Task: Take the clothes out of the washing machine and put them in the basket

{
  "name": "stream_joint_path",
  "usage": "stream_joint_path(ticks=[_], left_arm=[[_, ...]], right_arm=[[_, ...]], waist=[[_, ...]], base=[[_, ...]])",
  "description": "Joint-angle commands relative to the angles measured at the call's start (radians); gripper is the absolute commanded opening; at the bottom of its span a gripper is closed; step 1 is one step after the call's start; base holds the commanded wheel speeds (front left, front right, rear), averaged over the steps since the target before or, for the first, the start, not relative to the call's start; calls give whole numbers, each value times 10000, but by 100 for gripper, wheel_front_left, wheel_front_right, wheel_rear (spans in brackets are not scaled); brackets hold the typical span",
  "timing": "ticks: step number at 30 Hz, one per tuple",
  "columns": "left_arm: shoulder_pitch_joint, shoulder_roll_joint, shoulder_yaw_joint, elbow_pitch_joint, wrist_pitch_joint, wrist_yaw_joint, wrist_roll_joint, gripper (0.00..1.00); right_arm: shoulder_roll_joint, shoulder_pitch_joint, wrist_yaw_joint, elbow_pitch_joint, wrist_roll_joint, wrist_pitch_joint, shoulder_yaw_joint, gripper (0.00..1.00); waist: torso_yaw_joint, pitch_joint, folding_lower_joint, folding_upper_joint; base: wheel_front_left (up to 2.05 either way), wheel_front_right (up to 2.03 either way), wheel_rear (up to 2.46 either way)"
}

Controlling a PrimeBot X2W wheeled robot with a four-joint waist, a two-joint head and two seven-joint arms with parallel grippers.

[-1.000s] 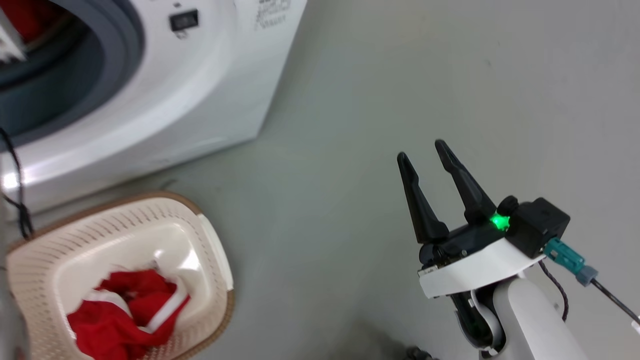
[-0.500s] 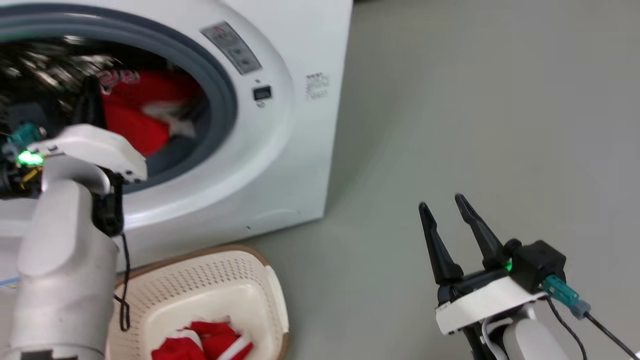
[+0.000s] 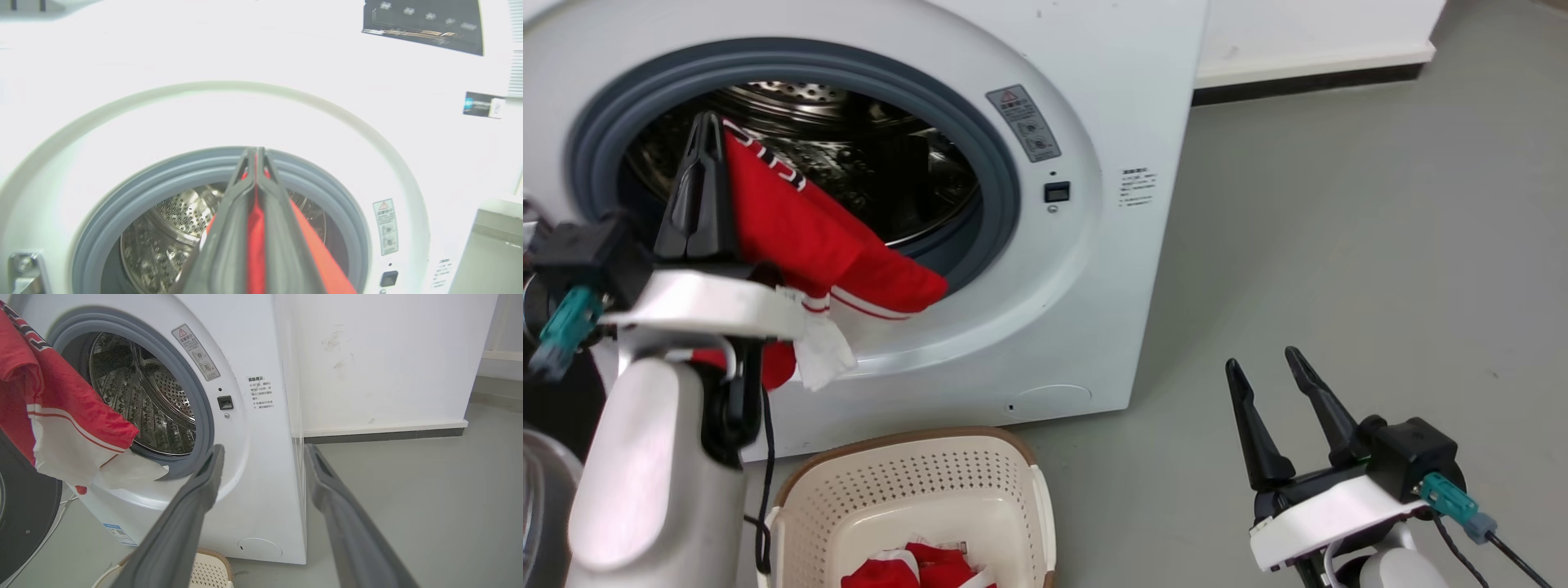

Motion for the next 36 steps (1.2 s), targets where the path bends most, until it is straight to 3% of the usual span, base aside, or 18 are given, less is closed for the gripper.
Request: stream_joint_path(ticks=[1,9,14,20,28,36], left_arm=[[483,-27,39,-733,175,163,-18,0],[3285,-356,163,-4084,910,1030,-161,0],[4920,-905,-89,-4110,1049,1360,-414,0],[5197,-1409,-398,-1644,636,1020,-908,0],[3035,-1562,-483,2569,-154,219,-1032,0],[710,-1559,-413,6098,-365,-77,-849,0]], right_arm=[[-8,168,-3,-85,-25,68,28,100],[-8,213,-3,-331,-105,223,62,100],[-8,40,-3,-476,-151,230,-87,100],[-6,-345,-3,-593,-209,218,-46,100],[-6,-1146,-3,-644,-223,126,282,100],[-5,-1859,-3,-438,-44,-94,616,100]], waist=[[169,-85,2,-1],[345,134,2,-1],[585,657,2,-1],[897,1618,2,-1],[867,3299,2,-1],[471,4668,2,-1]], base=[[0,0,0],[0,0,0],[0,0,0],[0,0,0],[0,0,0],[0,0,0]])
